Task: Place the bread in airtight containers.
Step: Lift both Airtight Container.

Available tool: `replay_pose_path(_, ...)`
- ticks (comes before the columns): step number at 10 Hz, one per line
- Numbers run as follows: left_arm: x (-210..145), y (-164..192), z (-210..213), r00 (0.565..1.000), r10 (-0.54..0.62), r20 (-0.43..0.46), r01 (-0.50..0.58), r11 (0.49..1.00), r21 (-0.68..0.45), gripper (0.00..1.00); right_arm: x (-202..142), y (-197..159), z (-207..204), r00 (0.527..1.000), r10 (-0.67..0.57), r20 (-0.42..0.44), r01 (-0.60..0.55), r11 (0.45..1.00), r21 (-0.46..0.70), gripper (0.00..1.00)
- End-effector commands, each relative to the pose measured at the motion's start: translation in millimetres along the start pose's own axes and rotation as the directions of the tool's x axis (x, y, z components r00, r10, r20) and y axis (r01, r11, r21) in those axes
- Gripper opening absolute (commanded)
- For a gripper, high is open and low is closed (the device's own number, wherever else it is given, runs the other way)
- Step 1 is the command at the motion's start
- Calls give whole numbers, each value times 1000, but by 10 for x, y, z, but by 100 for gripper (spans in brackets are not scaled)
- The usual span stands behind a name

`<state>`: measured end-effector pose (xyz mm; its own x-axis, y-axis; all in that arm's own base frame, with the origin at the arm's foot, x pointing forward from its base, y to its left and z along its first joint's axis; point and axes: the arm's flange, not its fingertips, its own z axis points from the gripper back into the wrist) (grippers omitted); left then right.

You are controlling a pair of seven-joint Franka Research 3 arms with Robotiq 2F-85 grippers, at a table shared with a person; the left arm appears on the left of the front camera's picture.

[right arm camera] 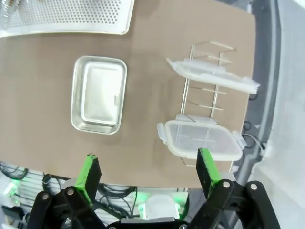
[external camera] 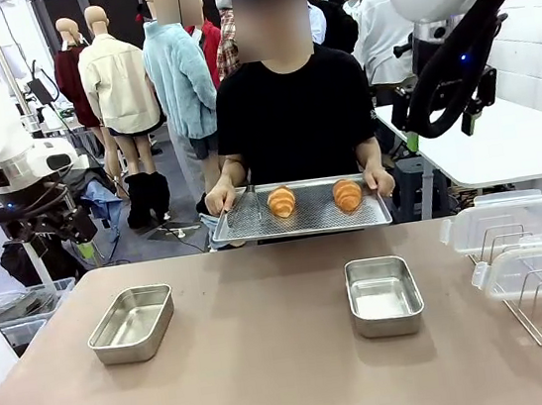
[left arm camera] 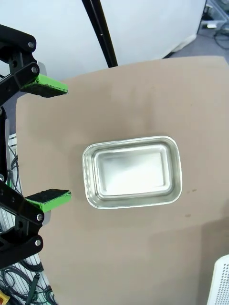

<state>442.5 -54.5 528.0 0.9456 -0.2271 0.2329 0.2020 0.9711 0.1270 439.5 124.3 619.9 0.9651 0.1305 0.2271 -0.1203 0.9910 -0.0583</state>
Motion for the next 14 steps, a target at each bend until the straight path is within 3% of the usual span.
replay_pose_path(1, 60, 44, -143, 1000, 14, -11, -14, 1000, 14, 100, -25, 10, -78, 1000, -8, -14, 8, 1000, -2, 100)
replay_pose_path(4, 310, 10, -761, 993, 16, -120, -20, 999, -33, 100, 216, 488, -988, 991, 19, -129, -17, 1000, 20, 100)
replay_pose_path(6, 395, 53, -1199, 986, 41, -163, -56, 995, -85, 100, 145, 572, -1542, 988, -28, -155, 32, 999, 23, 100)
replay_pose_path(8, 513, 78, -1571, 974, 104, -202, -116, 992, -50, 100, 73, 553, -2001, 980, -19, -199, 26, 999, 32, 100)
replay_pose_path(12, 558, 129, -2008, 977, 113, -179, -128, 989, -76, 100, -214, 474, -2475, 979, 21, -201, -10, 998, 59, 100)
replay_pose_path(14, 502, 119, -1877, 974, 83, -212, -98, 993, -62, 100, -76, 473, -2341, 975, -4, -221, 12, 999, 36, 100)
